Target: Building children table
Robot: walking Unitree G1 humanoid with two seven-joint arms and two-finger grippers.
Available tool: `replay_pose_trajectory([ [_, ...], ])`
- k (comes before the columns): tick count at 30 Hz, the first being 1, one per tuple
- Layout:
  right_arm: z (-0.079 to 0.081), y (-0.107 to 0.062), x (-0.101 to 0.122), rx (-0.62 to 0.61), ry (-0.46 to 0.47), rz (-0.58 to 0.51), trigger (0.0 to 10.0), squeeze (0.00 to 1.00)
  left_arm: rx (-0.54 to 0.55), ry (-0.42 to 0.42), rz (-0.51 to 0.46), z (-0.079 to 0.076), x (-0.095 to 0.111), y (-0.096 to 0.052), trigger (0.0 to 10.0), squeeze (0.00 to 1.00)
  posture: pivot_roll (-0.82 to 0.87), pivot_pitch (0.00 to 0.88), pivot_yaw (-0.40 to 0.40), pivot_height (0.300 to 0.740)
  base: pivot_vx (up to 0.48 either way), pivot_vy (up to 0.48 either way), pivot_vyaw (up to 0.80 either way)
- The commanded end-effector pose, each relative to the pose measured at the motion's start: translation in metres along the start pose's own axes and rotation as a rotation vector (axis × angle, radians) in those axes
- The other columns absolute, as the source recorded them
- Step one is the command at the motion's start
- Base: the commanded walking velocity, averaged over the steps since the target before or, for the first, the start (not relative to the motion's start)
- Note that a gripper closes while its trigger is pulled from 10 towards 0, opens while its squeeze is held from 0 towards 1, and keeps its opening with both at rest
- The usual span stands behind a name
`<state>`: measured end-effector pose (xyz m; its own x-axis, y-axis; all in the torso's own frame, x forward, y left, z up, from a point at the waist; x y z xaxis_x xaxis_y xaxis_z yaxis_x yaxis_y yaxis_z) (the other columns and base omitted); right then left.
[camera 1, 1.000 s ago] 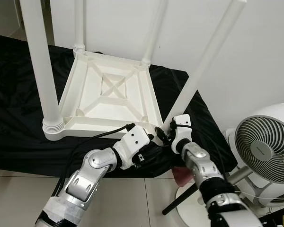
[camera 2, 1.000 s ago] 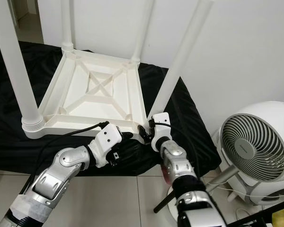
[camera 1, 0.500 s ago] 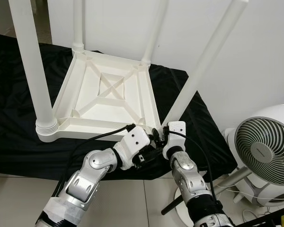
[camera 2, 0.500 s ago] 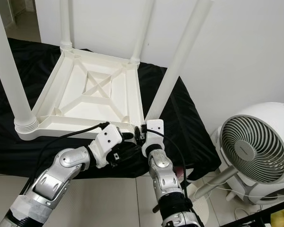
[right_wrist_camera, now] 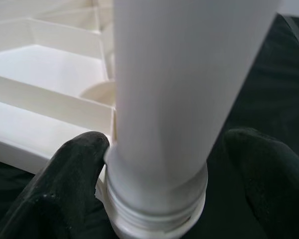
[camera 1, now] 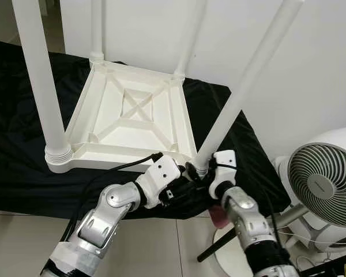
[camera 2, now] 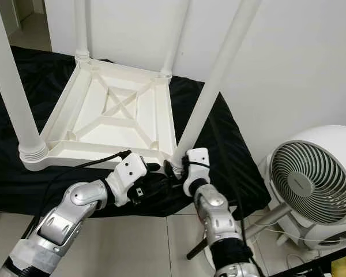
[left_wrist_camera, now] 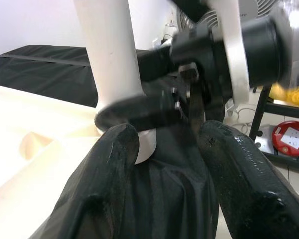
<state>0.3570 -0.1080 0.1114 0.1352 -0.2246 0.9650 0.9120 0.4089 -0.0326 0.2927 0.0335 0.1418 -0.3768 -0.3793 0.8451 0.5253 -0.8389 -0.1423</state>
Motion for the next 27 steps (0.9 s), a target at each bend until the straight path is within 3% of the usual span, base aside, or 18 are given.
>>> replay_pose_trajectory([
  [1, -0.004, -0.002, 0.002, 0.017, -0.006, -0.005, 10.0, 0.0, -0.044, 0.003, -0.025, -0.006, 0.006, 0.001, 10.0, 0.0, 0.13, 0.0, -0.202, 0.74, 0.0, 0.0, 0.0],
  [7, -0.013, 0.006, 0.014, 0.166, -0.112, 0.028, 10.0, 0.0, -0.124, 0.005, -0.019, -0.018, 0.004, -0.007, 10.0, 0.0, 0.13, 0.0, -0.192, 0.74, 0.0, 0.0, 0.0],
  [15, -0.009, 0.014, 0.012, 0.24, -0.135, 0.059, 10.0, 0.0, -0.118, 0.009, -0.012, -0.015, 0.004, -0.008, 10.0, 0.0, 0.15, 0.0, -0.192, 0.74, 0.0, 0.0, 0.0],
  [16, -0.008, 0.016, 0.011, 0.25, -0.14, 0.068, 4.0, 0.0, -0.116, 0.01, -0.011, -0.015, 0.004, -0.008, 10.0, 0.0, 0.15, 0.0, -0.192, 0.74, 0.0, 0.0, 0.0],
  [17, -0.008, 0.016, 0.011, 0.25, -0.14, 0.068, 4.0, 0.0, -0.116, 0.01, -0.011, -0.015, 0.004, -0.008, 10.0, 0.0, 0.15, 0.0, -0.192, 0.74, 0.0, 0.0, 0.0],
  [18, -0.007, 0.019, 0.01, 0.259, -0.146, 0.077, 2.2, 0.0, -0.113, 0.012, -0.01, -0.014, 0.004, -0.008, 10.0, 0.0, 0.15, 0.0, -0.193, 0.74, 0.0, 0.0, 0.0],
  [19, -0.007, 0.019, 0.01, 0.259, -0.146, 0.077, 2.2, 0.0, -0.113, 0.012, -0.01, -0.014, 0.004, -0.008, 10.0, 0.0, 0.15, 0.0, -0.193, 0.74, 0.0, 0.0, 0.0],
  [20, -0.007, 0.021, 0.008, 0.267, -0.15, 0.089, 0.0, 0.0, -0.109, 0.011, -0.009, -0.014, 0.004, -0.008, 10.0, 0.0, 0.15, 0.0, -0.195, 0.74, 0.0, 0.0, 0.0],
  [27, -0.012, 0.022, 0.006, 0.275, -0.158, 0.101, 0.0, 0.0, -0.111, 0.008, -0.008, -0.014, 0.005, -0.008, 10.0, 0.0, 0.15, 0.0, -0.196, 0.74, 0.0, 0.0, 0.0],
])
Point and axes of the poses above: a point about 5 cm out from each wrist's last joint towards the gripper, its own y axis pointing out of the wrist towards the gripper, its own x axis along the axis of the wrist's last joint, z = x × y, the point moved 4 cm from there along y, pointing out of the wrist towards the gripper, and after that the axes turned 14 degrees about y, right-handed, at the moved point
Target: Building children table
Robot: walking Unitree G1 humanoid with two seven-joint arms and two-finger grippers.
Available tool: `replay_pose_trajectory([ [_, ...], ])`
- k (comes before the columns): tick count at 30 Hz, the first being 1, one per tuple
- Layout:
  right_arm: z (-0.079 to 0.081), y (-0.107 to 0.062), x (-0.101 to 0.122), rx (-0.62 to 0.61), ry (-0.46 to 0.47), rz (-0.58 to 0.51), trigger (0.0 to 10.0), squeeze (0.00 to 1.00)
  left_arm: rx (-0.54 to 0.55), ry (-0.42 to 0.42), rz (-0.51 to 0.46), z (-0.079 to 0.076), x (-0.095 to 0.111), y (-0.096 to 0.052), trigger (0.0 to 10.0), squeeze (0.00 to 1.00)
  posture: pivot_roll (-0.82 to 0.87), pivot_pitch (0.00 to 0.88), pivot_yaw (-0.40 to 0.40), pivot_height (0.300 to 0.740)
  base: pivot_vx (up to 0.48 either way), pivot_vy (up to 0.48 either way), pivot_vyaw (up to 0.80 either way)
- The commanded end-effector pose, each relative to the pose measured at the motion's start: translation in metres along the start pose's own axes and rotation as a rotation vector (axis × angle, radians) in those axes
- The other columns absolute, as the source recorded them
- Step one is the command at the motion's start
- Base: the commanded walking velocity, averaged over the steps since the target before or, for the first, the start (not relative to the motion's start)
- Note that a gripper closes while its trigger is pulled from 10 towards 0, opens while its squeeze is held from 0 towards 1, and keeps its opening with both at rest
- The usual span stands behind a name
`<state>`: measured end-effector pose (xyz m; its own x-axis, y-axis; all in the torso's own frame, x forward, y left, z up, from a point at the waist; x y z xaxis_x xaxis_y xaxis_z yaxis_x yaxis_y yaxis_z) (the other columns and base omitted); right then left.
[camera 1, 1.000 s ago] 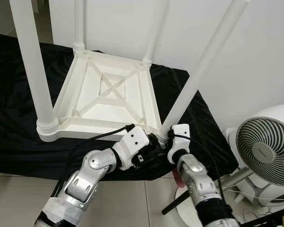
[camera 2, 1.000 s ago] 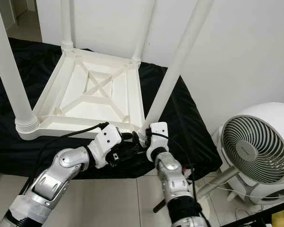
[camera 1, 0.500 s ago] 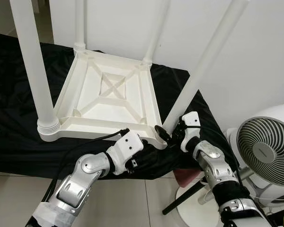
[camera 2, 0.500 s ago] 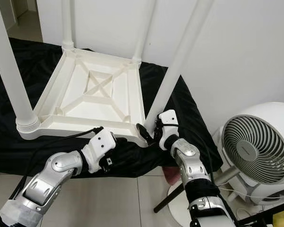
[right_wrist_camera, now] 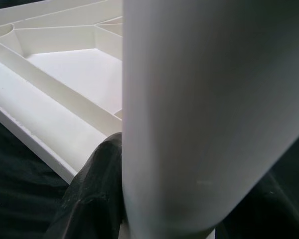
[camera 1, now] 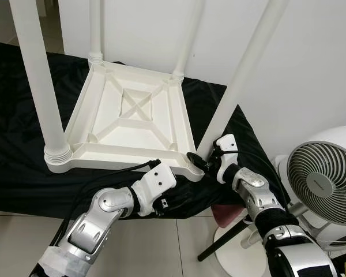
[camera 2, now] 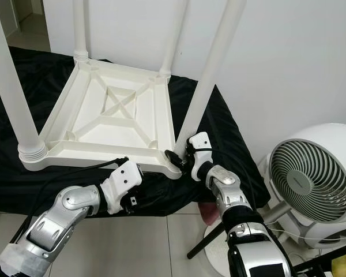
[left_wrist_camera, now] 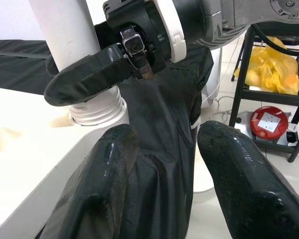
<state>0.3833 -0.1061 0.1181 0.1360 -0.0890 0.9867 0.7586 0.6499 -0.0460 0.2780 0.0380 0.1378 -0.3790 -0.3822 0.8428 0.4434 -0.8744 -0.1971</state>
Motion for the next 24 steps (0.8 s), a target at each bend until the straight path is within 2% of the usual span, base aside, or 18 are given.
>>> replay_pose_trajectory([
  [1, -0.005, -0.005, -0.005, -0.003, -0.035, 0.034, 0.0, 0.0, -0.009, 0.003, -0.011, -0.003, 0.004, 0.003, 10.0, 0.0, 0.15, 0.0, -0.195, 0.74, 0.0, 0.0, 0.0],
  [5, -0.008, -0.007, -0.006, -0.017, -0.03, 0.036, 0.2, 0.0, -0.011, 0.003, -0.011, -0.004, 0.004, 0.003, 10.0, 0.0, 0.15, 0.0, -0.196, 0.74, 0.0, 0.0, 0.0],
  [6, -0.01, -0.008, -0.008, -0.029, -0.019, 0.036, 10.0, 0.0, -0.012, 0.002, -0.012, -0.004, 0.004, 0.004, 10.0, 0.0, 0.14, 0.0, -0.195, 0.74, 0.0, 0.0, 0.0],
  [10, -0.013, -0.011, -0.012, -0.054, 0.028, 0.035, 10.0, 0.0, -0.013, 0.001, -0.012, -0.004, 0.004, 0.004, 10.0, 0.0, 0.14, 0.0, -0.196, 0.74, 0.0, 0.0, 0.0],
  [12, -0.02, -0.012, -0.017, -0.162, 0.071, 0.027, 10.0, 0.0, -0.015, -0.001, -0.013, -0.005, 0.004, 0.005, 10.0, 0.0, 0.13, 0.0, -0.195, 0.74, 0.0, 0.0, 0.0],
  [14, -0.021, -0.012, -0.018, -0.203, 0.082, 0.022, 10.0, 0.0, -0.017, -0.003, -0.014, -0.005, 0.004, 0.005, 10.0, 0.0, 0.13, 0.0, -0.195, 0.74, 0.0, 0.0, 0.0],
  [18, -0.016, -0.009, -0.02, -0.257, 0.147, -0.003, 10.0, 0.0, -0.023, -0.004, -0.015, -0.007, 0.005, 0.005, 10.0, 0.0, 0.12, 0.0, -0.196, 0.74, 0.0, 0.0, 0.0],
  [19, -0.016, -0.009, -0.022, -0.316, 0.183, -0.017, 10.0, 0.0, -0.026, -0.004, -0.015, -0.008, 0.005, 0.006, 10.0, 0.0, 0.12, 0.0, -0.197, 0.74, 0.0, 0.0, 0.0],
  [20, -0.016, -0.009, -0.022, -0.316, 0.183, -0.017, 10.0, 0.0, -0.026, -0.004, -0.015, -0.008, 0.005, 0.006, 10.0, 0.0, 0.12, 0.0, -0.197, 0.74, 0.0, 0.0, 0.0],
  [22, -0.017, -0.013, -0.025, -0.453, 0.226, -0.046, 10.0, 0.0, -0.031, -0.007, -0.015, -0.009, 0.004, 0.006, 10.0, 0.0, 0.12, 0.0, -0.197, 0.74, 0.0, 0.0, 0.0],
  [23, -0.017, -0.013, -0.025, -0.453, 0.226, -0.046, 10.0, 0.0, -0.031, -0.007, -0.015, -0.009, 0.004, 0.006, 10.0, 0.0, 0.12, 0.0, -0.197, 0.74, 0.0, 0.0, 0.0],
  [24, -0.017, -0.017, -0.028, -0.517, 0.239, -0.051, 10.0, 0.0, -0.033, -0.008, -0.016, -0.01, 0.004, 0.006, 10.0, 0.0, 0.12, 0.0, -0.201, 0.74, 0.0, 0.0, 0.0],
])
Point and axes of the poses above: a point about 5 cm out from each wrist's last joint towards the gripper, its own y axis pointing out of the wrist towards the gripper, its own x axis along the axis of the wrist's last joint, z = x × y, the point moved 4 cm from there along y, pointing out of the wrist towards the gripper, and after that the axes turned 14 degrees about y, right-handed, at the moved point
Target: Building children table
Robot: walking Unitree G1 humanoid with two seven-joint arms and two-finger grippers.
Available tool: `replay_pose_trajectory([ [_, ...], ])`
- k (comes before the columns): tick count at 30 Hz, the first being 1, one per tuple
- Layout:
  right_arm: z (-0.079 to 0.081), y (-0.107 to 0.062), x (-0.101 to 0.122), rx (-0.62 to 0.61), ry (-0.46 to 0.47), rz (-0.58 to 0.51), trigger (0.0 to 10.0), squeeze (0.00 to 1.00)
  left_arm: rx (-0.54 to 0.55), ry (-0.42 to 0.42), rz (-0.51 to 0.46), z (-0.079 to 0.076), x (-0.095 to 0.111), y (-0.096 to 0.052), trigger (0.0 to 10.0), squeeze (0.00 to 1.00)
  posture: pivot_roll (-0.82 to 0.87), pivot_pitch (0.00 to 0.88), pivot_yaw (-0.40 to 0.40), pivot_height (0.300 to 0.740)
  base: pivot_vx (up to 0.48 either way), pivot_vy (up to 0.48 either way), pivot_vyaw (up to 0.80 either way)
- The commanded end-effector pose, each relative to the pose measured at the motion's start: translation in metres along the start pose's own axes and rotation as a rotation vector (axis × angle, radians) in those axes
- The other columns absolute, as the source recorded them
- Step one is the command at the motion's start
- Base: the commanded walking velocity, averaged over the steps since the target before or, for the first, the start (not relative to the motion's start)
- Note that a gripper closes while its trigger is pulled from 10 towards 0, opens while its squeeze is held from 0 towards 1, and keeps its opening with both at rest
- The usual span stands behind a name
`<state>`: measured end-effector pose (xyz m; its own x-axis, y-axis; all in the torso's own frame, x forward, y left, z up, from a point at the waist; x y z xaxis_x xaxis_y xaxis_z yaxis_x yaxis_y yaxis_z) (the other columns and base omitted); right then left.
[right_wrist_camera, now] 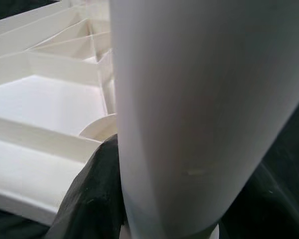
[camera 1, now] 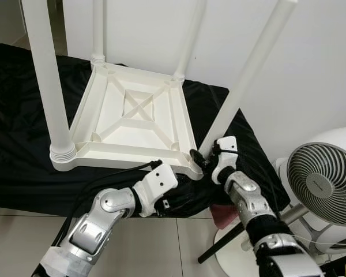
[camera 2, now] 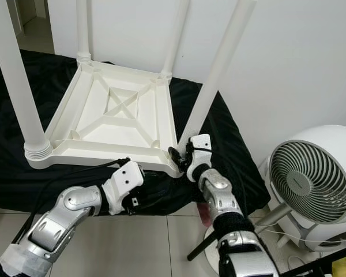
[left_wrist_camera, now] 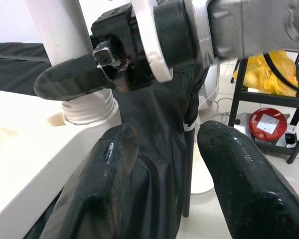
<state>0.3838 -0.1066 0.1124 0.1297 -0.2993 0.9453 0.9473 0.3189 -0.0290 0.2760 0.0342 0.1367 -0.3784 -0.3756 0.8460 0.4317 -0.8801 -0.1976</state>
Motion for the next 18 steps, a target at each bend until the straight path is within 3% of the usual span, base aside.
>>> replay_pose_trajectory([
  [1, -0.024, -0.012, -0.017, -0.156, 0.034, 0.051, 10.0, 0.0, -0.022, -0.004, -0.009, -0.006, 0.002, 0.004, 10.0, 0.0, 0.12, 0.0, -0.201, 0.74, 0.0, 0.0, 0.0],
  [3, -0.027, -0.016, -0.018, -0.227, 0.029, 0.038, 10.0, 0.0, -0.023, -0.005, -0.01, -0.007, 0.002, 0.004, 10.0, 0.0, 0.12, 0.0, -0.201, 0.74, 0.0, 0.0, 0.0],
  [4, -0.027, -0.026, -0.022, -0.326, 0.024, 0.022, 10.0, 0.0, -0.026, -0.005, -0.011, -0.008, 0.003, 0.004, 10.0, 0.0, 0.12, 0.0, -0.204, 0.74, 0.0, 0.0, 0.0],
  [7, -0.023, -0.036, -0.026, -0.387, 0.057, 0.011, 10.0, 0.0, -0.028, -0.008, -0.013, -0.009, 0.003, 0.005, 10.0, 0.0, 0.12, 0.0, -0.207, 0.74, 0.0, 0.0, 0.0],
  [12, -0.013, -0.039, -0.026, -0.354, 0.043, 0.006, 10.0, 0.0, -0.029, -0.01, -0.013, -0.01, 0.002, 0.005, 10.0, 0.0, 0.12, 0.0, -0.209, 0.74, 0.0, 0.0, 0.0],
  [17, -0.014, -0.038, -0.016, -0.341, 0.041, -0.028, 10.0, 0.0, -0.032, -0.008, -0.013, -0.01, 0.003, 0.005, 10.0, 0.0, 0.12, 0.0, -0.208, 0.74, 0.0, 0.0, 0.0],
  [18, -0.013, -0.037, -0.011, -0.317, 0.045, -0.046, 10.0, 1.0, -0.031, -0.008, -0.014, -0.009, 0.003, 0.006, 10.0, 0.0, 0.12, 0.0, -0.209, 0.74, 0.0, 0.0, 0.0],
])
Point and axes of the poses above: a point about 5 cm out from each wrist's last joint towards the gripper, its own y axis pointing out of the wrist towards the gripper, its own x axis along the axis of the wrist's last joint, z = x × y, the point moved 4 cm from there along y, pointing out of the wrist towards the gripper, and after that the axes turned 14 degrees about y, right-handed, at the moved point
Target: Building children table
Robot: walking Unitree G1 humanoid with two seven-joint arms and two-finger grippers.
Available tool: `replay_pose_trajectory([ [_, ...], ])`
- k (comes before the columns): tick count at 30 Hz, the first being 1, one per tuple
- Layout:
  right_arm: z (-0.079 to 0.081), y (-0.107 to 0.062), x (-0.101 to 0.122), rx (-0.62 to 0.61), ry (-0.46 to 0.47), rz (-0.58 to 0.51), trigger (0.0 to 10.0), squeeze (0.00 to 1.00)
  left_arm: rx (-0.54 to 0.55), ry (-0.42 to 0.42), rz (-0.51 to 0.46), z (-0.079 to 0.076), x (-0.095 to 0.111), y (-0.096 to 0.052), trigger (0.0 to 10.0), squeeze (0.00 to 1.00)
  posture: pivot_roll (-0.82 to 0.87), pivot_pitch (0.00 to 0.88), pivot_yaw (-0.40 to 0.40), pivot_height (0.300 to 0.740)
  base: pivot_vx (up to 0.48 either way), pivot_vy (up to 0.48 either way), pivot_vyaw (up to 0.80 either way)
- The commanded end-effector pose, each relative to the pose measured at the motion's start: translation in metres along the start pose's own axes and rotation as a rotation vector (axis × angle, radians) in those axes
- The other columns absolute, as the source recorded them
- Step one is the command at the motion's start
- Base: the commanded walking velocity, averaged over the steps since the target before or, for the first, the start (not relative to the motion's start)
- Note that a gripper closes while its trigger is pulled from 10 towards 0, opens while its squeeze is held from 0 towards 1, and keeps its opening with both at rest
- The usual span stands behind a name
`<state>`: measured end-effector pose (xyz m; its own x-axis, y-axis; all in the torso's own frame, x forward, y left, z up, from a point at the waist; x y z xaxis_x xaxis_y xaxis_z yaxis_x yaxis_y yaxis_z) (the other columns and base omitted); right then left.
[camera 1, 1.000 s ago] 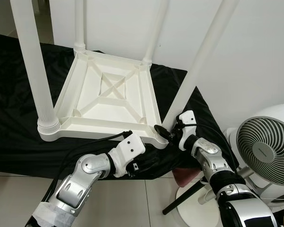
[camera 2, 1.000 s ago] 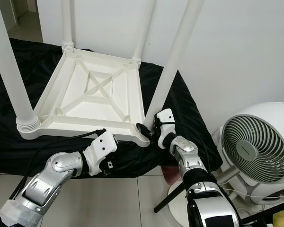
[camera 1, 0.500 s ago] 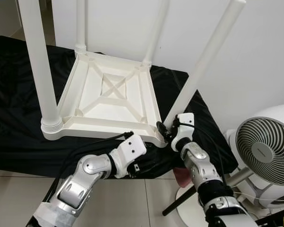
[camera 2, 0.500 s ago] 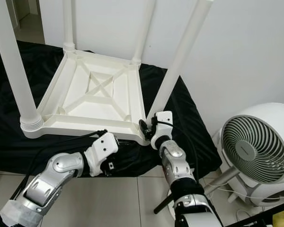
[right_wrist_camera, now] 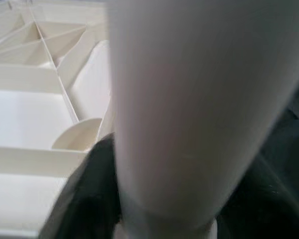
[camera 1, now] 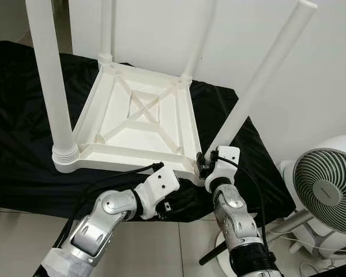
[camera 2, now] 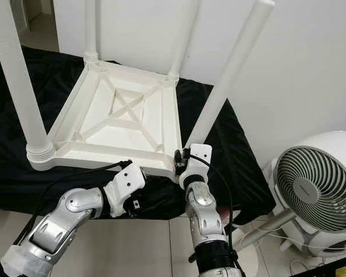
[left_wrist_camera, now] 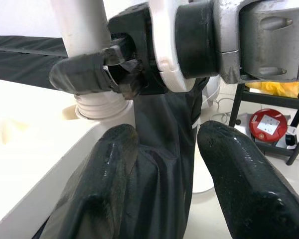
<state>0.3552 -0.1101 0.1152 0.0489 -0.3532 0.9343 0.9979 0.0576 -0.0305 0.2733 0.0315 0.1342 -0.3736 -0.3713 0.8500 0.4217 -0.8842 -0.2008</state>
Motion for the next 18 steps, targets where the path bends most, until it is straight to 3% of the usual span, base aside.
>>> replay_pose_trajectory([
  [1, -0.019, -0.004, -0.006, -0.041, 0.003, 0.024, 10.0, 1.0, -0.019, 0.0, -0.012, -0.005, 0.003, 0.004, 10.0, 0.0, 0.12, 0.0, -0.209, 0.74, 0.0, 0.0, 0.0],
  [5, -0.017, -0.002, -0.001, 0.039, 0.021, 0.032, 10.0, 1.0, -0.017, 0.002, -0.011, -0.004, 0.003, 0.004, 10.0, 0.0, 0.12, 0.0, -0.21, 0.74, 0.0, 0.0, 0.0],
  [6, -0.016, -0.002, -0.001, 0.08, 0.029, 0.056, 10.0, 0.95, -0.017, 0.001, -0.01, -0.005, 0.003, 0.004, 10.0, 0.0, 0.12, 0.0, -0.21, 0.74, 0.0, 0.0, 0.0],
  [7, -0.015, -0.002, 0.001, 0.139, 0.025, 0.063, 10.0, 0.0, -0.017, 0.0, -0.011, -0.005, 0.003, 0.004, 10.0, 0.0, 0.12, 0.0, -0.21, 0.74, 0.0, 0.0, 0.0],
  [13, -0.012, 0.0, 0.003, 0.357, -0.086, 0.117, 10.0, 0.0, -0.017, 0.0, -0.01, -0.004, 0.003, 0.003, 10.0, 0.0, 0.12, 0.0, -0.203, 0.74, 0.0, 0.0, 0.0],
  [18, -0.012, 0.002, 0.004, 0.444, -0.133, 0.141, 10.0, 0.0, -0.015, 0.002, -0.009, -0.002, 0.003, 0.003, 10.0, 0.0, 0.12, 0.0, -0.2, 0.74, 0.0, 0.0, 0.0],
])
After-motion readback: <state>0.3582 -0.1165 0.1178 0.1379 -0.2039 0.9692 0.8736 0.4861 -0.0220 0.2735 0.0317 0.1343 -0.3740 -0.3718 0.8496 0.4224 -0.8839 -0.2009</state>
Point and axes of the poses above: a point about 5 cm out from each wrist's last joint towards the gripper, its own y axis pointing out of the wrist towards the gripper, its own x axis along the axis of the wrist's last joint, z = x × y, the point moved 4 cm from there along y, pointing out of the wrist towards the gripper, and after that the axes turned 14 degrees about y, right-handed, at the moved point
